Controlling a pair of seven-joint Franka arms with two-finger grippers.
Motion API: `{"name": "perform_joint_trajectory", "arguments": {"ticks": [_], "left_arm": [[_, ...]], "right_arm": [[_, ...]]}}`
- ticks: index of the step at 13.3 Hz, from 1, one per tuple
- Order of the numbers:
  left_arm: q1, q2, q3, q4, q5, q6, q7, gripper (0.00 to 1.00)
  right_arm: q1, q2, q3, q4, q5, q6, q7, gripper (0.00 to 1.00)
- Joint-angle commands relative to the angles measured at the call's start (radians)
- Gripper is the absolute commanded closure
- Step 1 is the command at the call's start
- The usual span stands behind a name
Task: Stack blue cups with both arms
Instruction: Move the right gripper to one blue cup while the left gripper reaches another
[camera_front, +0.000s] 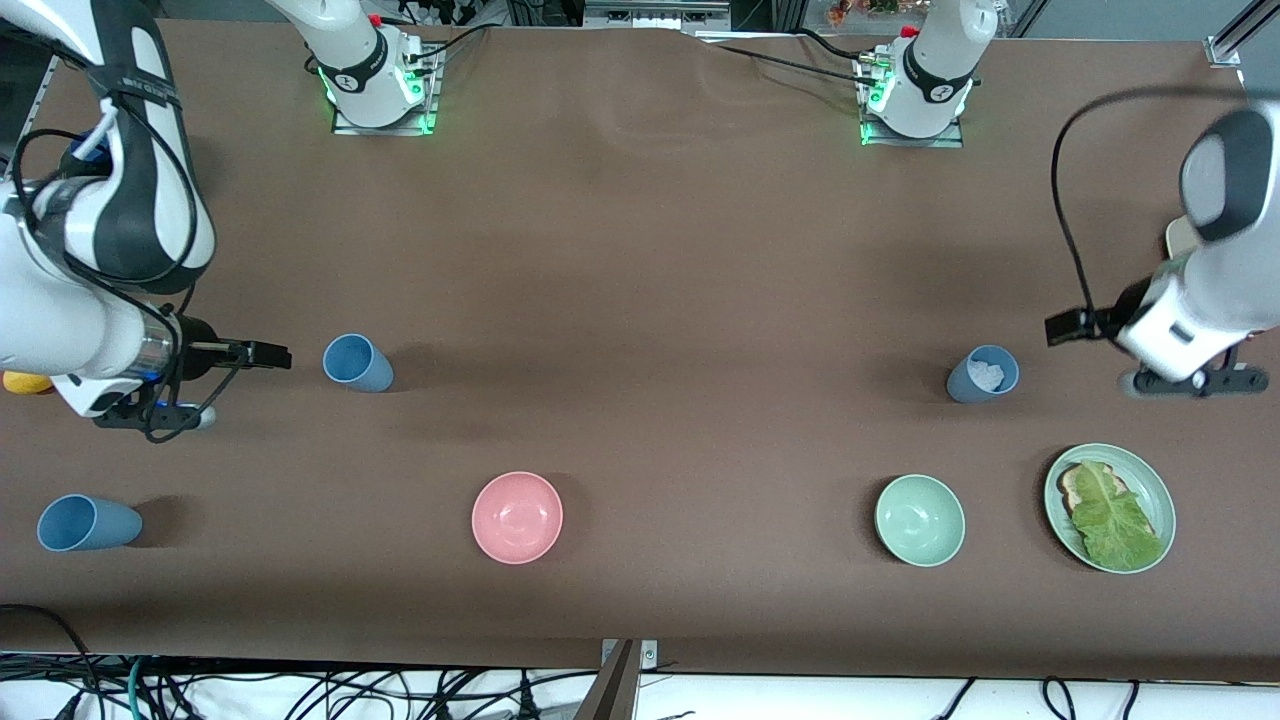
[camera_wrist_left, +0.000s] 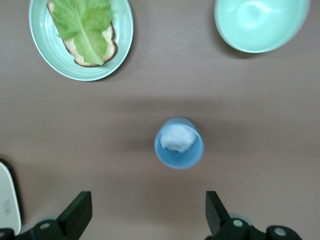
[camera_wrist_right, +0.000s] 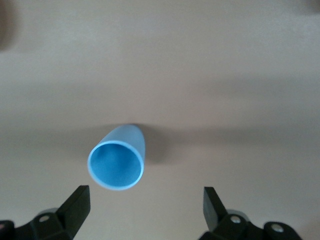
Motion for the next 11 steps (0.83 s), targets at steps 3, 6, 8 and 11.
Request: {"name": "perform_joint_trajectory", "arguments": {"ticks": [3,6,8,11], "left_arm": [[0.077,0.085,-0.007,0.056,0.011,0.018,0.034,0.00],[0.088,0.067,-0.007,-0.085,0.011,0.191,0.060,0.00],[0.091,0.048,-0.007,-0.129,0.011,0.216,0.060,0.00],[0.100,0.018,-0.012,-0.232,0.011,0.320,0.060,0.00]], "right_arm": [[-0.001,-0.033,0.021,-0.162,-0.011,0.151,-0.006,0.00],[-0.001,-0.032,0.038,-0.232,-0.009,0.256,-0.006,0.00],[-0.001,-0.023,0.044,-0.255,-0.009,0.302,-0.006,0.00],[-0.001,-0.020,0.050,-0.277,-0.009,0.323,-0.006,0.00]]}}
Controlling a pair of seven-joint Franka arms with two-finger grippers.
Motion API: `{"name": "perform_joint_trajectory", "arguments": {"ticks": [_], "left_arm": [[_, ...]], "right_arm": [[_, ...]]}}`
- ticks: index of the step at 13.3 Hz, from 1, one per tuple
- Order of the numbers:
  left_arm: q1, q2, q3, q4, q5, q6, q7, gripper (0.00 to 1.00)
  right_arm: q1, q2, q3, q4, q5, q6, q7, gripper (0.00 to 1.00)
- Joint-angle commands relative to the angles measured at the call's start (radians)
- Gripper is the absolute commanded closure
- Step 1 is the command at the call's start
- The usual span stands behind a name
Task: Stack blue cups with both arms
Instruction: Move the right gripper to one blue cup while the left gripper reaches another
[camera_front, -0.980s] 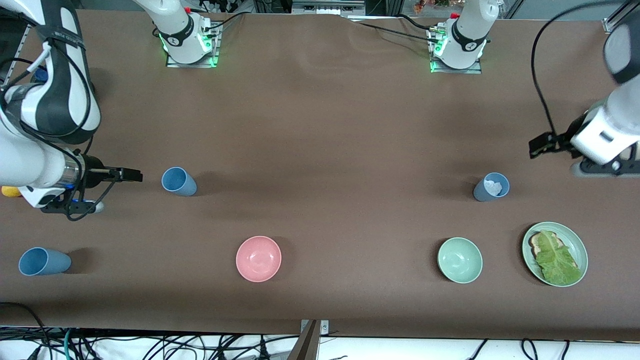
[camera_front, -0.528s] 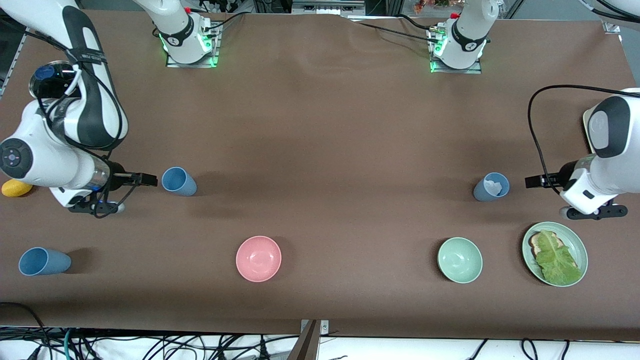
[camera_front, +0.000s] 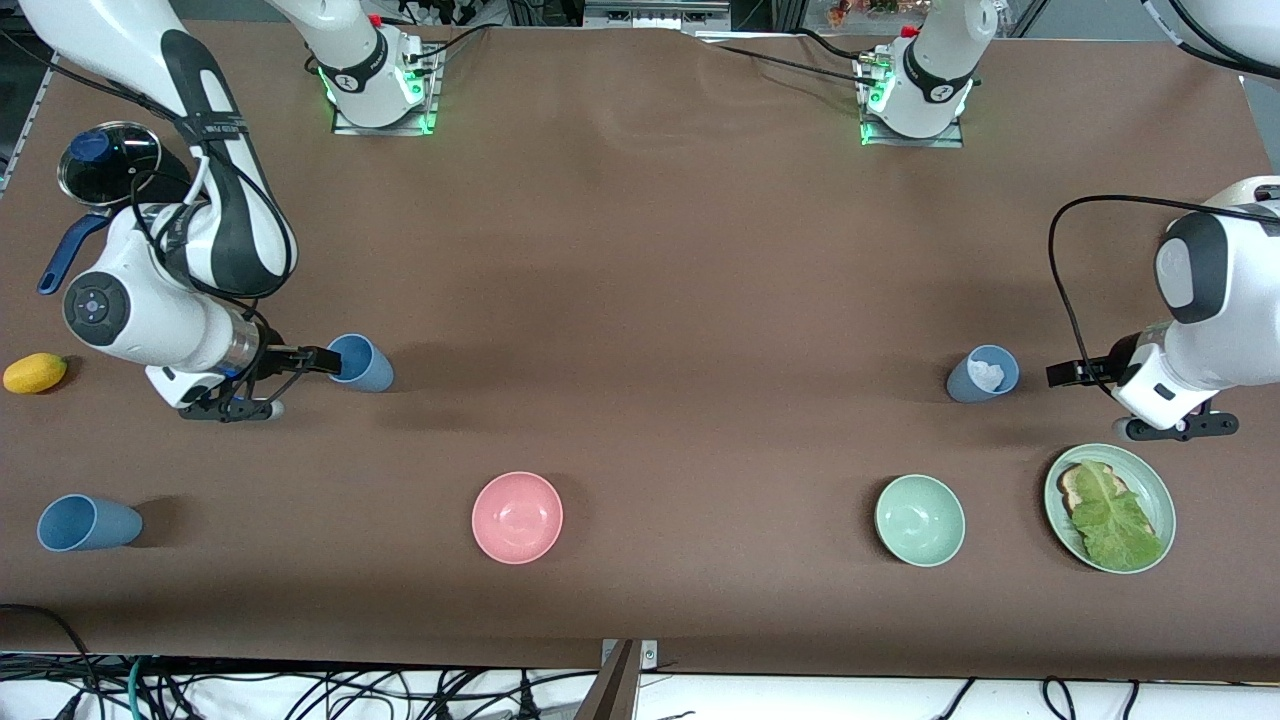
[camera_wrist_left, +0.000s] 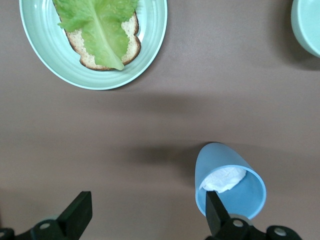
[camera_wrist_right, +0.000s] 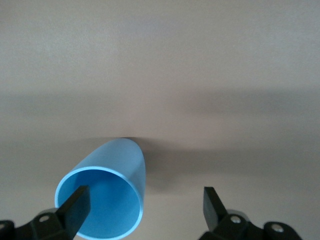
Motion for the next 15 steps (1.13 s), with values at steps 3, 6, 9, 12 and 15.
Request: {"name": "perform_joint_trajectory", "arguments": {"ticks": [3,6,9,12,15], "left_arm": [[0.011,-0.068,-0.015,-0.220,-0.058,0.193,0.023,0.00],[0.010,-0.067,-0.025,-0.237,-0.121,0.198,0.023,0.00],[0.010,-0.056,-0.027,-0.239,-0.123,0.194,0.031,0.00],[0.008,-0.041,-0.029,-0.239,-0.123,0.189,0.035,0.00],[0.011,-0.033,-0.029,-0.239,-0.123,0.162,0.100,0.07]], "right_arm": [[-0.005,-0.019,0.008,-0.069,-0.006,0.062,-0.005,0.00],[-0.005,-0.025,0.008,-0.115,-0.006,0.111,-0.005,0.00],[-0.005,-0.024,0.009,-0.116,-0.001,0.113,-0.005,0.00],[-0.005,-0.019,0.014,-0.116,0.002,0.114,-0.003,0.05],[-0.005,-0.018,0.014,-0.116,0.003,0.114,-0.003,0.28]]}}
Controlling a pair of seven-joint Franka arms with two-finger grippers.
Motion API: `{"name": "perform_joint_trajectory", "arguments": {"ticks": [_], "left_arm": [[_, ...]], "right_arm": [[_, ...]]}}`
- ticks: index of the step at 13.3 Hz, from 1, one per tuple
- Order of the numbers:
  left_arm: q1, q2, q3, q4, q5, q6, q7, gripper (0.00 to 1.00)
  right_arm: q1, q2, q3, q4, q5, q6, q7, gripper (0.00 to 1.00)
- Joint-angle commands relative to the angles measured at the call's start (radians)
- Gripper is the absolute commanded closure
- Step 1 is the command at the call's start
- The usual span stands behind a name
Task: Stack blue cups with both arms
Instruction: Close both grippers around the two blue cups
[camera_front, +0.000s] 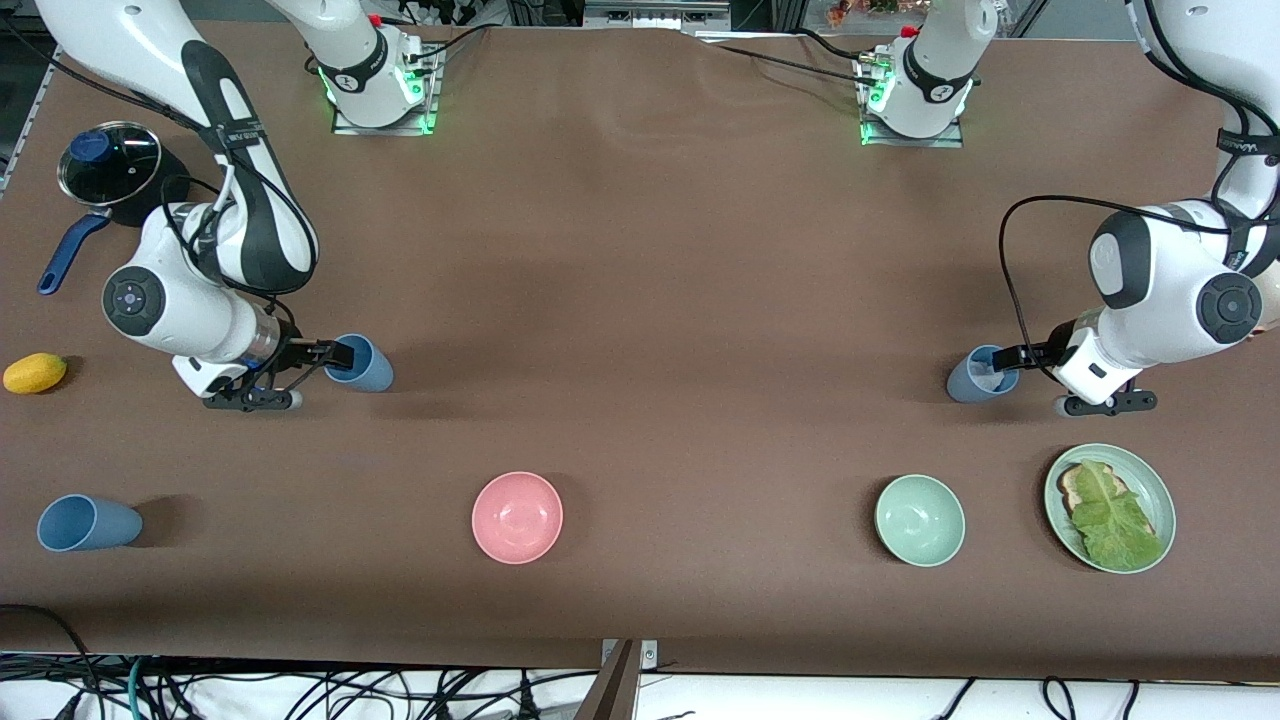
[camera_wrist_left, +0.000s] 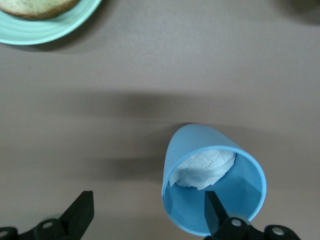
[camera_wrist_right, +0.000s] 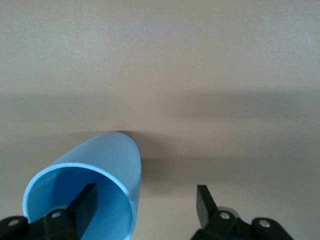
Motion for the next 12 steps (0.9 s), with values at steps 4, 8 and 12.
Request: {"name": "perform_joint_trajectory", "arguments": {"ticks": [4,8,12], "left_arm": [[-0.003,0.017,-0.005,0.002,-0.076,-0.012,0.054,0.53],[-0.008,0.029,-0.005,0.022,-0.083,-0.012,0.053,1.00],[-0.029,0.038,-0.009,0.071,-0.083,-0.015,0.041,1.00]], "right_arm": [[-0.005,-0.014,0.010,-0.025,0.007,0.020,0.000,0.39],[-0.005,-0.013,0.010,-0.025,0.007,0.020,0.000,0.48],[-0.005,-0.011,0.010,-0.025,0.007,0.020,0.000,0.65]]}}
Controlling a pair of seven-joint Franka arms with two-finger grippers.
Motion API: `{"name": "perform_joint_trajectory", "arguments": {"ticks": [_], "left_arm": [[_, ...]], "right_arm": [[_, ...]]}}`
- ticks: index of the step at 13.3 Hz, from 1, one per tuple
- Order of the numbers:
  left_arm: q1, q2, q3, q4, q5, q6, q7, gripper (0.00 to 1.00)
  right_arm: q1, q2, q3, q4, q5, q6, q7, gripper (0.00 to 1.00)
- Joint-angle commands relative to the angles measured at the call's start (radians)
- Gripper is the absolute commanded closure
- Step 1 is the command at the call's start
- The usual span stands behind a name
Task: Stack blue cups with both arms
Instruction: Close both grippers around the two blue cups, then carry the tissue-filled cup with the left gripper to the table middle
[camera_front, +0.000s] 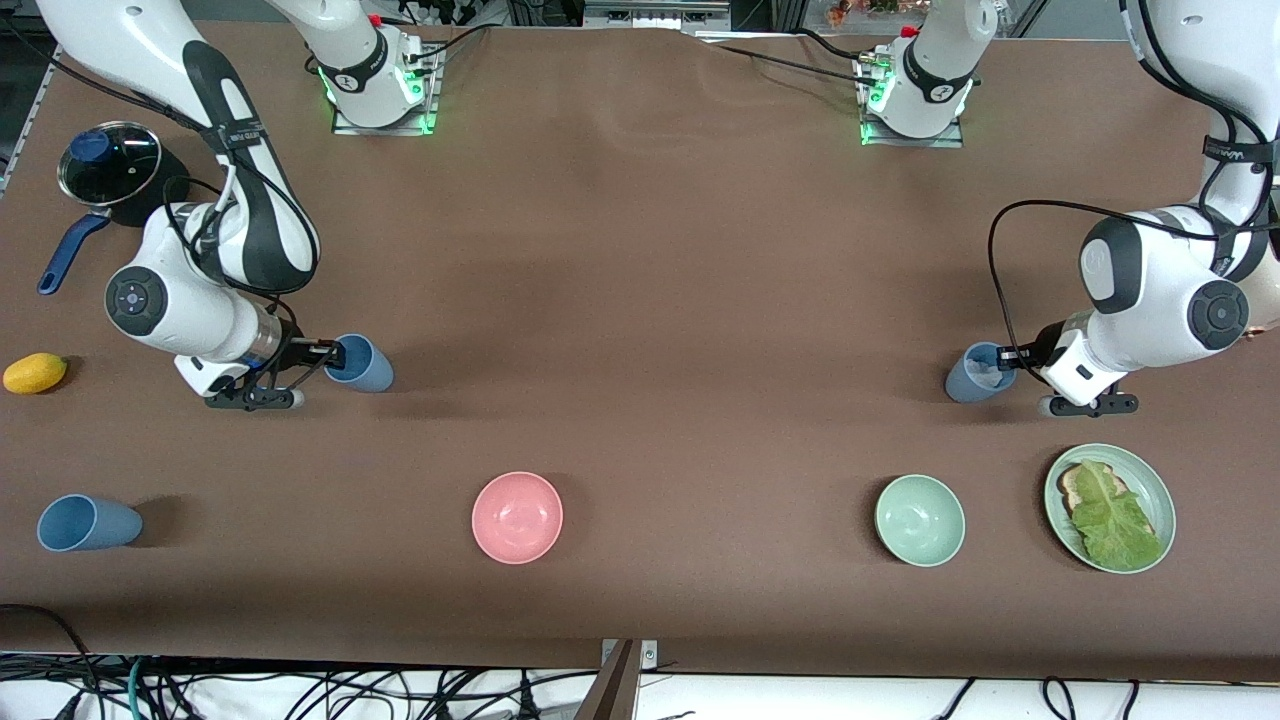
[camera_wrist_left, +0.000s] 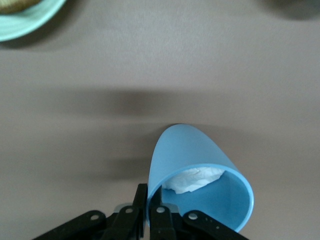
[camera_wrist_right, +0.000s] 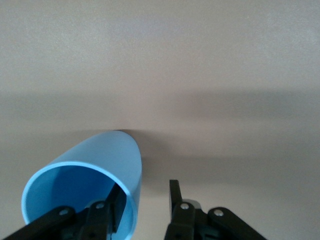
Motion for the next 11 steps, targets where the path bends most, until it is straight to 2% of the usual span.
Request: {"name": "perform_joint_trajectory", "arguments": {"ticks": [1,3,5,7,10,11], "left_arm": [[-0.030,0.018,0.000,0.063,-0.029,-0.013,-0.002,1.00],[-0.054,0.016,-0.006,0.077,-0.031,-0.015,-0.026,1.00],[-0.103,0.016,-0.042,0.098,-0.066,-0.016,-0.124,1.00],[-0.198,0.032,-0.076,0.126,-0.072,-0.018,-0.308,1.00],[-0.390,0.093,-0.081,0.210,-0.072,-0.015,-0.572,1.00],[-0.439,0.127,-0.081,0.259,-0.072,-0.015,-0.645,1.00]], "right_arm": [[-0.005,-0.011,0.008,-0.019,0.007,0.017,-0.001,0.66],[-0.005,-0.010,0.008,-0.019,0.007,0.017,-0.001,0.70],[-0.005,-0.007,0.013,-0.019,0.007,0.018,-0.001,0.76],[-0.005,-0.007,0.014,-0.019,0.007,0.018,0.001,0.84],[-0.005,-0.008,0.014,-0.018,0.007,0.017,-0.001,1.00],[-0.005,-0.008,0.014,-0.016,0.007,0.015,-0.001,1.00]]}}
